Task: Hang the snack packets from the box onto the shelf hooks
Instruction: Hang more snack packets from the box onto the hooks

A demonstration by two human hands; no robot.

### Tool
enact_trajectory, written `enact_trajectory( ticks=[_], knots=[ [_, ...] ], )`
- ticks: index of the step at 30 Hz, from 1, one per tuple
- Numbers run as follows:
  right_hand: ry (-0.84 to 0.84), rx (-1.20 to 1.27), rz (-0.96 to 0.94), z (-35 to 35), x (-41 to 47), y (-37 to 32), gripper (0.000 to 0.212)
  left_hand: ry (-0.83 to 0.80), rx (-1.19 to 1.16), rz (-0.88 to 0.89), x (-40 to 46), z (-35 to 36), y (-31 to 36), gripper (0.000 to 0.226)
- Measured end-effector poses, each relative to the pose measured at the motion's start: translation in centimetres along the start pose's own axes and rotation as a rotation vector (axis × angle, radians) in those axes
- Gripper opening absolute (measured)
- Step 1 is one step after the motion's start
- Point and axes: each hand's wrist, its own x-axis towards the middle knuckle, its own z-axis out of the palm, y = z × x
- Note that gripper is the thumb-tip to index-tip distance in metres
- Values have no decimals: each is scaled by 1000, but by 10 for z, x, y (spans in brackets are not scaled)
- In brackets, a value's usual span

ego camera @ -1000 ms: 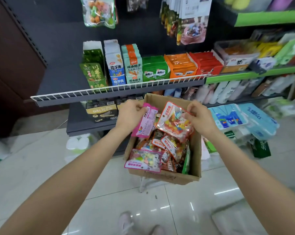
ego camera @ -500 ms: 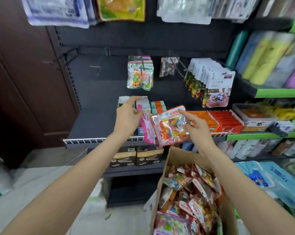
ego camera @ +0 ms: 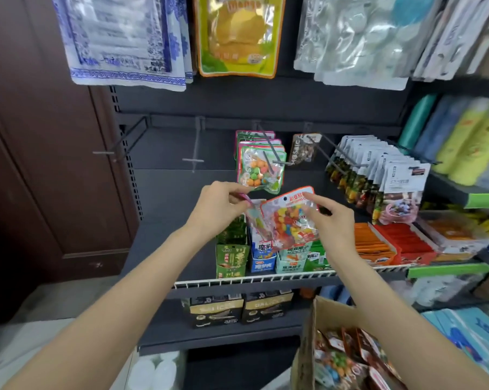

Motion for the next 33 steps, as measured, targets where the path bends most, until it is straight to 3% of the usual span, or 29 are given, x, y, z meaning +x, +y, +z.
enact_trajectory(
  ticks=[3, 6, 10, 18, 23, 33],
  knots=[
    [-32, -44, -40, 13, 8, 1, 19, 74, 67, -1, 7, -10, -13, 8],
    [-148, -79, -142, 28, 13, -2, 25, 142, 307, -40, 10, -21, -23, 14],
    [-285, -104, -239, 43, 17, -5, 41, 89, 373, -47, 7, -32, -35, 17],
    [-339, 130, -217, 75, 6, -17, 49, 26, 159, -27, -6, -60, -60, 5],
    [-344, 192, -223, 104, -1, -33, 44, 14, -159, -92, -7, -80, -77, 9],
    [-273, 192, -146, 159, 1, -38, 42, 49, -181, -116, -1, -102, -88, 14]
  ],
)
